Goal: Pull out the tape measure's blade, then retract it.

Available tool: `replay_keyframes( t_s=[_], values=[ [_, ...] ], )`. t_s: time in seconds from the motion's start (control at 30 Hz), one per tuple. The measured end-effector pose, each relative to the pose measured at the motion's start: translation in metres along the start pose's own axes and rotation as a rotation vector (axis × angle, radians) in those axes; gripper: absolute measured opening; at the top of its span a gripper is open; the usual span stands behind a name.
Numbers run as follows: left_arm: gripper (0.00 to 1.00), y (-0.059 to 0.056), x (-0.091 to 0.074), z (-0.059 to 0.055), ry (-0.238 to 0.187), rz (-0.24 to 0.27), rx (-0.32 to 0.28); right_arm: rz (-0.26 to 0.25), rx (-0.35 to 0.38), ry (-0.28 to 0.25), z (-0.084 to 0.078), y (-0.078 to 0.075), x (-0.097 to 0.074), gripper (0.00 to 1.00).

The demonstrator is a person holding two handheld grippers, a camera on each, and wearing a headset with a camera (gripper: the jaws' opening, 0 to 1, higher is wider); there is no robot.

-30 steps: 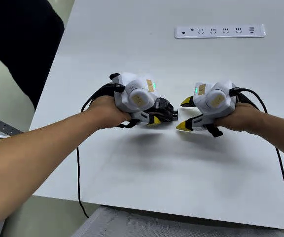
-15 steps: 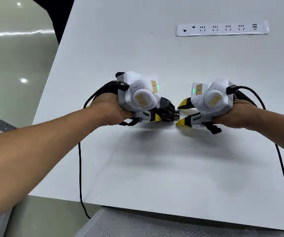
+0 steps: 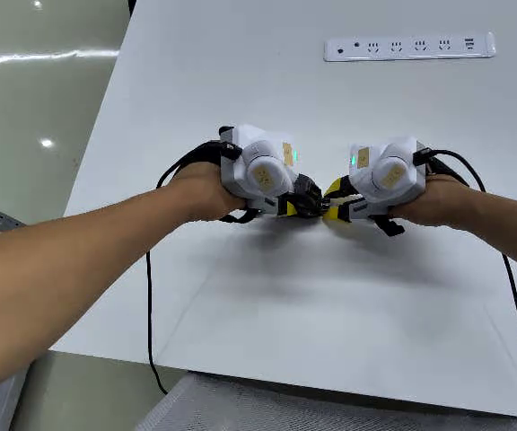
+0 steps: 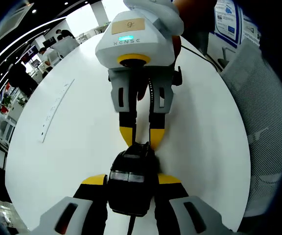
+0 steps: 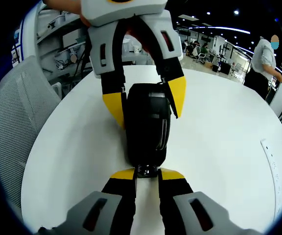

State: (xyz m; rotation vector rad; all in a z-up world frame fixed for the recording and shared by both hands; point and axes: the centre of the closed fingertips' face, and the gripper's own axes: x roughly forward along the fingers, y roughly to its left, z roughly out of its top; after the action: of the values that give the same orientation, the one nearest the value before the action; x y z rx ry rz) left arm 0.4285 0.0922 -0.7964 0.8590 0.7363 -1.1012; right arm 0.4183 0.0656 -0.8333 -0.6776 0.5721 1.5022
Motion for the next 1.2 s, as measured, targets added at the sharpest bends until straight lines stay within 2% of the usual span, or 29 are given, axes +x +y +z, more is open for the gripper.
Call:
replay_keyframes(
  t_s=[0.47,0.77,1.2],
  values=[
    [0.31,-0.001,0.000,0.000,0.001,-0.027,0.015,0.008,-0.045,0.020,-0.001,0.002,-0.001,0.11],
    [0.31,0.000,0.001,0.000,0.015,-0.037,0.019,0.013,-0.042,0.024,-0.003,0.003,-0.003,0.10],
    [0.31,0.001,0.003,-0.001,0.025,-0.034,-0.010,0.012,-0.039,0.027,-0.011,-0.001,-0.011,0.10]
  ],
)
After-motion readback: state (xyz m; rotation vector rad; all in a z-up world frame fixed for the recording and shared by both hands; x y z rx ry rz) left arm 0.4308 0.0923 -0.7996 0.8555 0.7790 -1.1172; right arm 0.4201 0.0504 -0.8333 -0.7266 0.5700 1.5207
